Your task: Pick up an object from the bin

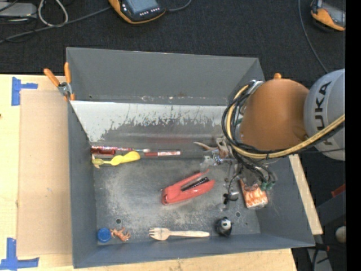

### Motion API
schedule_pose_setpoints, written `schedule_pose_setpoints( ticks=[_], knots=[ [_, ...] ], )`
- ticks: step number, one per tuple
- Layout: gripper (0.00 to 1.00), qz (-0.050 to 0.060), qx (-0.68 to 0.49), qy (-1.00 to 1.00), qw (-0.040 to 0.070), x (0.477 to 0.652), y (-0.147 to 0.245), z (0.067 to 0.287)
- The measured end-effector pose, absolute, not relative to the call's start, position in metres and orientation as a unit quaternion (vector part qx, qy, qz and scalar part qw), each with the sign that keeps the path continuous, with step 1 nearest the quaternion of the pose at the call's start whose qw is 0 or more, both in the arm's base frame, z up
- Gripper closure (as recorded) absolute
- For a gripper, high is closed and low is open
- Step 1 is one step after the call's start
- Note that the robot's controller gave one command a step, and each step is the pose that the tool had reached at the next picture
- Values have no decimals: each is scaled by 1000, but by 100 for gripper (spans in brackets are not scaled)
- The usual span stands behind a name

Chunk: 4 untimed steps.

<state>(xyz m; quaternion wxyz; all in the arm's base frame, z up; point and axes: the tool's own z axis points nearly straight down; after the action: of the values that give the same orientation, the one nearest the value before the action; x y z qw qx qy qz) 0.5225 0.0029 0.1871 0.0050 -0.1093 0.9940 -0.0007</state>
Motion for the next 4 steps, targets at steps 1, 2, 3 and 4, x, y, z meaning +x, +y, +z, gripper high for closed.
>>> schedule_pose_setpoints(
  ticks=[1, 2, 3, 4],
  knots=[
    [0, 0, -80, 997, 3, 531, 33, 116],
    [100, -1, -93, 996, 10, 567, 30, 118],
    [0, -1, -94, 996, 10, 567, 30, 118],
    [0, -1, -94, 996, 10, 567, 30, 118]
  ],
)
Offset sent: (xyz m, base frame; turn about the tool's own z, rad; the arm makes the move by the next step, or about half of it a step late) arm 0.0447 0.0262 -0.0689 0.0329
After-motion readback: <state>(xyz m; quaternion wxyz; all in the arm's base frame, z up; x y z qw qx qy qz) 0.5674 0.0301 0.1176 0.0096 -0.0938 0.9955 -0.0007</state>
